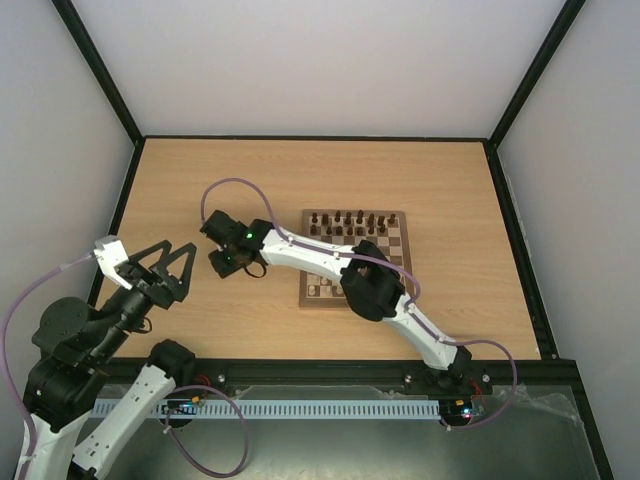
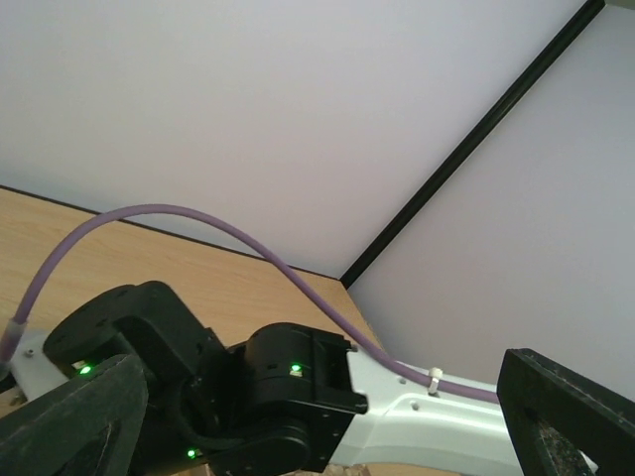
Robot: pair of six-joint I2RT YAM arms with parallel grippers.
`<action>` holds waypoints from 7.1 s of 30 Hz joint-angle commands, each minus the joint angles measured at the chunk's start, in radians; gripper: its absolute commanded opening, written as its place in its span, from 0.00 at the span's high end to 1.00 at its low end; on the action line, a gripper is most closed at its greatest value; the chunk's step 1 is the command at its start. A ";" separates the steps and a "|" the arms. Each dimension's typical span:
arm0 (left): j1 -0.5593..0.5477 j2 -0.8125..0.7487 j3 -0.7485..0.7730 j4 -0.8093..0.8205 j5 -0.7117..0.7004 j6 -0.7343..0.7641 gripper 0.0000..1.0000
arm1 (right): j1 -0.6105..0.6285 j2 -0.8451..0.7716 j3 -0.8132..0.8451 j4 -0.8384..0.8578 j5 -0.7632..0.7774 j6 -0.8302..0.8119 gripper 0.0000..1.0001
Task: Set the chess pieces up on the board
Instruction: Pick up the chess piece at the center of the board, then place the chess piece on the chessboard, then reset both arms
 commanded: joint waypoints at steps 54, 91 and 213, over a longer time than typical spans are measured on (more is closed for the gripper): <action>0.000 0.010 0.007 -0.006 -0.004 0.028 0.00 | 0.013 0.031 0.043 -0.059 0.106 -0.028 0.98; -0.001 0.325 -0.288 0.345 0.050 -0.002 0.00 | -0.761 -0.815 -1.104 0.072 0.293 0.033 0.95; 0.469 1.188 -0.583 1.518 -0.336 0.488 0.00 | -1.034 -1.030 -1.870 1.518 0.580 -0.053 0.02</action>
